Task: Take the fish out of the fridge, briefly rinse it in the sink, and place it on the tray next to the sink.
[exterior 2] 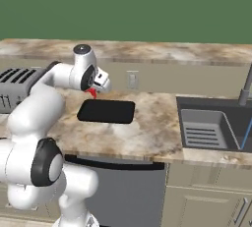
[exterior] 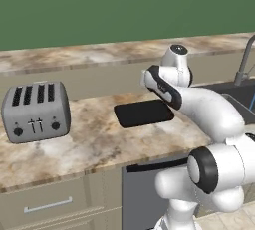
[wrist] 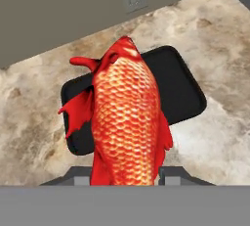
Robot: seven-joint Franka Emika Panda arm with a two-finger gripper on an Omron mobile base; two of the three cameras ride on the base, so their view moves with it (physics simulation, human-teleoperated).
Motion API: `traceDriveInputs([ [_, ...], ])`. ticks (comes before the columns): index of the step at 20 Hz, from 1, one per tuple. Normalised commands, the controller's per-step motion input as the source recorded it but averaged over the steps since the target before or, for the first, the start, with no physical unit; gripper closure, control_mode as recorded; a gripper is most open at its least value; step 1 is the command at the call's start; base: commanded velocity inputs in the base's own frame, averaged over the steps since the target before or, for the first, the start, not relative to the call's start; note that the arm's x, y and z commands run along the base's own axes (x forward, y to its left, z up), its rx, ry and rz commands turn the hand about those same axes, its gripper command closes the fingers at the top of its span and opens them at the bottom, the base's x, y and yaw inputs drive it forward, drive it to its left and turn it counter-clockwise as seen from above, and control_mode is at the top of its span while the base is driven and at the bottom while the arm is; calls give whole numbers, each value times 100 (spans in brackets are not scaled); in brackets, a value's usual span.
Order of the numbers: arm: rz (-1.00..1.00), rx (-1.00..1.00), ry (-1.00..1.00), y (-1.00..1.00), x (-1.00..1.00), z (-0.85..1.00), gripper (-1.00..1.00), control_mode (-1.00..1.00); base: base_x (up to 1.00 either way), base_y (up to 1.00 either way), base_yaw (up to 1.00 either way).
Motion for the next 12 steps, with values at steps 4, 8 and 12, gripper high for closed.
traceDriveInputs([
  [4, -21, 0, 19, 45, 77, -46, 100, -100, 0, 0, 0],
  [8, -18, 0, 20, 19, 61, -51, 100, -100, 0, 0, 0],
  [12, -20, 5, 27, 0, 23, -55, 100, -100, 0, 0, 0],
])
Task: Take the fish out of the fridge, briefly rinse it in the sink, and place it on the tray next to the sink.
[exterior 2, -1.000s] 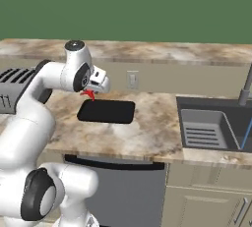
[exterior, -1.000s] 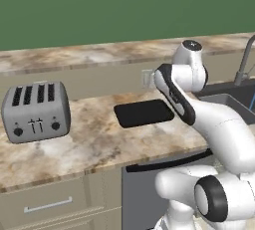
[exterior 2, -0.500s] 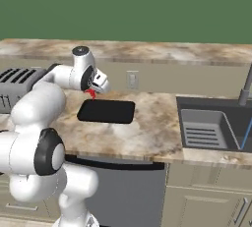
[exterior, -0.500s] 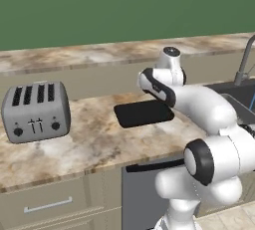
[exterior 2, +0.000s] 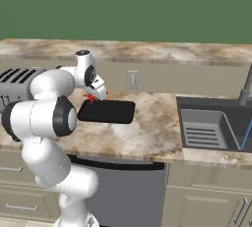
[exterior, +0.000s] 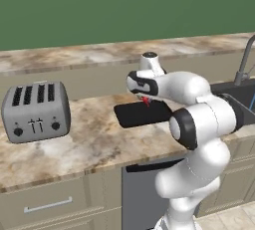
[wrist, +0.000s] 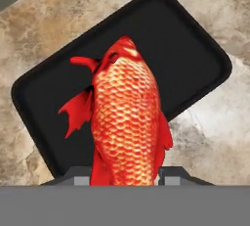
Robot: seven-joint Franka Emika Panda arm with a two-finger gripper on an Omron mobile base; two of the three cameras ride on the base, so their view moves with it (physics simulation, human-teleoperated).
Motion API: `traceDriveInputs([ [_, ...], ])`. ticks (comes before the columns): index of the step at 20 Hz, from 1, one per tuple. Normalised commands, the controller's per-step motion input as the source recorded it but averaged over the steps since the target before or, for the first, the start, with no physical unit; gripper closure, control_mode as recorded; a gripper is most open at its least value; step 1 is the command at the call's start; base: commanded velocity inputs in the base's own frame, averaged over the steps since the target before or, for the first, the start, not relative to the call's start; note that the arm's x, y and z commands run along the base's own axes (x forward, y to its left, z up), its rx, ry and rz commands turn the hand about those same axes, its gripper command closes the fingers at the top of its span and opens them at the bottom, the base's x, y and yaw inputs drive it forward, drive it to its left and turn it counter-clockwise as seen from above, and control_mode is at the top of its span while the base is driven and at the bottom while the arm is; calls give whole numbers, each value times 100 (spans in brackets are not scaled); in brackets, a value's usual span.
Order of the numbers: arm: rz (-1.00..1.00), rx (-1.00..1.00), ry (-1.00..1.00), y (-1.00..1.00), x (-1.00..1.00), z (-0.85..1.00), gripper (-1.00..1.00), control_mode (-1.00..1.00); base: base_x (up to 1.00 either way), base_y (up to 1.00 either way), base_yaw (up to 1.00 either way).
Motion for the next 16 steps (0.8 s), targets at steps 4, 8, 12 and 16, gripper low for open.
traceDriveInputs([
  [4, -19, 5, 13, -6, 5, -62, 100, -100, 0, 0, 0],
  [8, -18, 1, 1, 0, 39, -40, 100, -100, 0, 0, 0],
  [12, -17, 0, 0, 0, 40, -36, 100, -100, 0, 0, 0],
  [16, -16, 0, 0, 0, 16, -51, 100, -100, 0, 0, 0],
])
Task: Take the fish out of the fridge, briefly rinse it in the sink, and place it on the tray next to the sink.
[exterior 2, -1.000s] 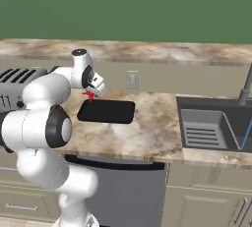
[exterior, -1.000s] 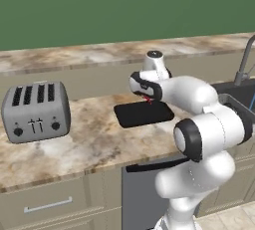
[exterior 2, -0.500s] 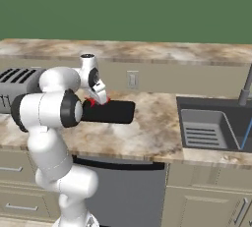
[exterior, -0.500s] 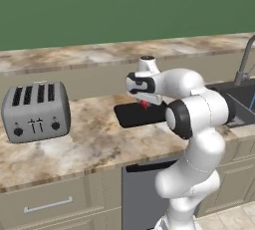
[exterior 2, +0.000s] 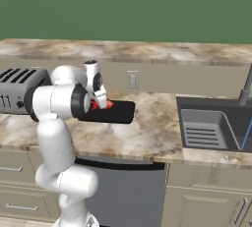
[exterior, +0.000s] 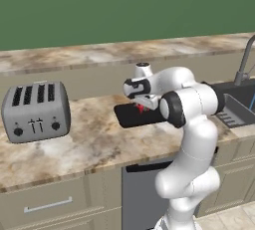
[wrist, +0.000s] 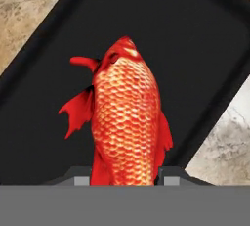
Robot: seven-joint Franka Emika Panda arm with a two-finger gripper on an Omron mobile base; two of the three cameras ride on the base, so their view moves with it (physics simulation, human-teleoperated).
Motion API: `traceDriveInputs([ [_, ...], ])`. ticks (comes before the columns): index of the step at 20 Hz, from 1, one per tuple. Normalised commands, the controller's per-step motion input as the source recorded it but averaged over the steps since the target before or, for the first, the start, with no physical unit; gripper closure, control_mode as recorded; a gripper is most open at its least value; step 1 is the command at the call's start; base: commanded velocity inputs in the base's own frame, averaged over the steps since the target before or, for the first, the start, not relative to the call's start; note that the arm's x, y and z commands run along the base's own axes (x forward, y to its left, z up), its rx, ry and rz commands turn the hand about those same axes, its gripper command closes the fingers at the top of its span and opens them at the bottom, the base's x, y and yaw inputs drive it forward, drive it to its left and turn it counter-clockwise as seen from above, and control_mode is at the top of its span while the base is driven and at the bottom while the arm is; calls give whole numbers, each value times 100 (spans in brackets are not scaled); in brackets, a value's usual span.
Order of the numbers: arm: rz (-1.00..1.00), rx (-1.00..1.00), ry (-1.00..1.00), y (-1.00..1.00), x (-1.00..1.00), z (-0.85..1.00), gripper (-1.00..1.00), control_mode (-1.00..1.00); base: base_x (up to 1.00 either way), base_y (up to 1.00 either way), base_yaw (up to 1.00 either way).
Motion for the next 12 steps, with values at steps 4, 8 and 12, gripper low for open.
traceDriveInputs([
  [4, -15, 0, 0, 0, 34, -38, 100, -100, 0, 0, 0],
  [8, -15, 0, 0, -2, 50, -18, 100, -100, 0, 0, 0],
  [12, -11, 0, 0, -7, 51, -9, 100, -100, 0, 0, 0],
])
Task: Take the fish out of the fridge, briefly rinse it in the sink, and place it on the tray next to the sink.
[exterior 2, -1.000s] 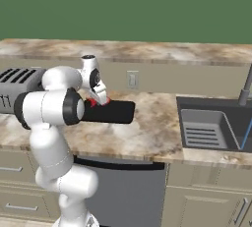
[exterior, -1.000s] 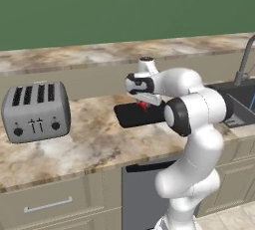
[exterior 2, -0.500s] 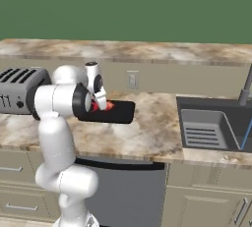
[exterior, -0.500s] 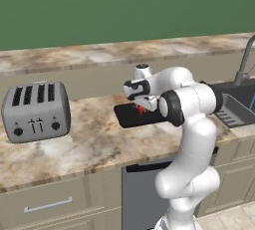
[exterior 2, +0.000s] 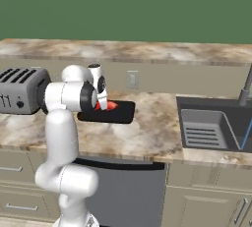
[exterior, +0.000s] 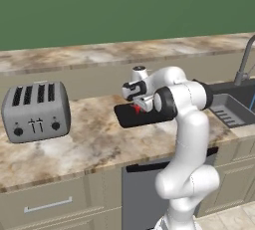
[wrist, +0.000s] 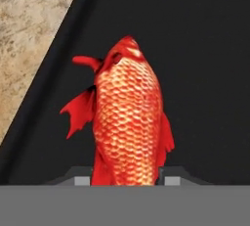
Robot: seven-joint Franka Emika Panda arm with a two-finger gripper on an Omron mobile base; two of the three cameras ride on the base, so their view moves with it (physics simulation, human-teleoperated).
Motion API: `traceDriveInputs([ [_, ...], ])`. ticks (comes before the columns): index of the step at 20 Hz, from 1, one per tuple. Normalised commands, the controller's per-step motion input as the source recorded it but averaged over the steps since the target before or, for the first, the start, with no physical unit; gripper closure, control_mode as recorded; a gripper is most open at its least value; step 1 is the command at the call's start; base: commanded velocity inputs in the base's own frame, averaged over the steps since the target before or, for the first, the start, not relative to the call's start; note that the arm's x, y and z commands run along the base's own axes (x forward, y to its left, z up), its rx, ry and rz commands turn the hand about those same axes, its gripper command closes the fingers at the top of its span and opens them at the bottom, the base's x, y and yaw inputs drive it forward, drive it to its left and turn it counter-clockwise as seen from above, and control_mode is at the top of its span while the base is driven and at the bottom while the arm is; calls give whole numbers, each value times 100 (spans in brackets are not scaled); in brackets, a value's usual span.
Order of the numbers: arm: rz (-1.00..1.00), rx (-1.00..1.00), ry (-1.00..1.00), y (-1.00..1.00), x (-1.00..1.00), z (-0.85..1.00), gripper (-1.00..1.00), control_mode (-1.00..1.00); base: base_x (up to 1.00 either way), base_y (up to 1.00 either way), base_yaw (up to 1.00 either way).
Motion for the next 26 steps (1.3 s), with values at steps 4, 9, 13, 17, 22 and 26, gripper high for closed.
traceDriveInputs([
  [4, -3, 0, 0, -3, 41, -4, 100, -100, 0, 0, 0],
  [9, 0, 0, 0, 0, 8, 2, -100, -100, 0, 0, 0],
  [13, -7, 5, 0, -4, -53, 53, -100, -100, 0, 0, 0],
  [17, -9, 9, -3, -34, -94, 98, -100, -100, 0, 0, 0],
  [22, -5, 4, -33, -42, -100, 100, -100, -100, 0, 0, 0],
  [26, -1, 0, -58, -25, -100, 100, -100, -100, 0, 0, 0],
])
